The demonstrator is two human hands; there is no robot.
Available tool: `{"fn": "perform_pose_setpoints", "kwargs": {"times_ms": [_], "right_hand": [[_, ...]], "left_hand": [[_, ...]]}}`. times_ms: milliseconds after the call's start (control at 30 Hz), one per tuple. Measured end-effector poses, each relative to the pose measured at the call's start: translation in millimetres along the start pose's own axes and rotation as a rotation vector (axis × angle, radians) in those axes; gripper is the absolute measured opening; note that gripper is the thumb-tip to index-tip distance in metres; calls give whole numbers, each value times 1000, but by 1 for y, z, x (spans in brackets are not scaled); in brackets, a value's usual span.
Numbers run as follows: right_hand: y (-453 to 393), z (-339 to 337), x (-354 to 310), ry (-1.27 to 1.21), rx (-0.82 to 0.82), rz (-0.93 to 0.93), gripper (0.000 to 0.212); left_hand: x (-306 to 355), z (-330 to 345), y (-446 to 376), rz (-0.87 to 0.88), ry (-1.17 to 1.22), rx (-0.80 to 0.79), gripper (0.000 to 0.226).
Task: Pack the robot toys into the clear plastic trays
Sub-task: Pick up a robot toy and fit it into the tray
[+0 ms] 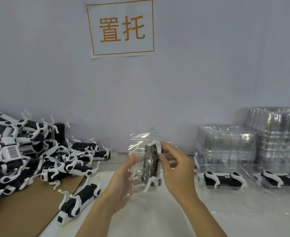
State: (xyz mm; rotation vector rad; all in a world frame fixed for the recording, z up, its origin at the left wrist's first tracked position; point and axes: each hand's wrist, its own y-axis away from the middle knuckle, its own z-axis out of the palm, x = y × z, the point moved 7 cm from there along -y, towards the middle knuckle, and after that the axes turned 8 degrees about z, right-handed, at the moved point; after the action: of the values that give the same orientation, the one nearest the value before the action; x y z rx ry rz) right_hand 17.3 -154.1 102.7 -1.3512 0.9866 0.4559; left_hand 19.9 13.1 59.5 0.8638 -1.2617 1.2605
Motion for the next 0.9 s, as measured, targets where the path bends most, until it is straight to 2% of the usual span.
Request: {"fn": "perform_pose_setpoints", "kwargs": {"times_ms": [133,267,367,433,500,600,633,733,800,900], "right_hand": [[0,8,-2,94,-68,-28,35],[-1,7,12,96,-132,105,36],[-3,-5,31,-90,-13,373,30],[0,-12,42,-244,68,556,31],[-1,-19,49,-245,110,624,32],[-6,-15,43,-119,-21,538,28],[-5,-8,38,-46,-121,492,26],[12,17,41,310,-415,420,37],[20,24,49,568,-478,382,45],[16,13,49,580,-366,404,50]], "left_hand": [[5,-11,0,83,-63,41,52],[14,-10,1,141,-258,71,67],[23,-17,-1,240,-551,133,70],[25,-20,-2,271,-837,126,72],[22,-21,-5,253,-1096,65,73],[8,-20,-8,161,-1332,-56,87],[0,-15,-8,136,-1370,-115,92],[-22,8,-6,118,-1396,-271,101],[-20,14,-7,180,-1324,-241,95],[-6,3,-8,219,-1185,-50,70]]}}
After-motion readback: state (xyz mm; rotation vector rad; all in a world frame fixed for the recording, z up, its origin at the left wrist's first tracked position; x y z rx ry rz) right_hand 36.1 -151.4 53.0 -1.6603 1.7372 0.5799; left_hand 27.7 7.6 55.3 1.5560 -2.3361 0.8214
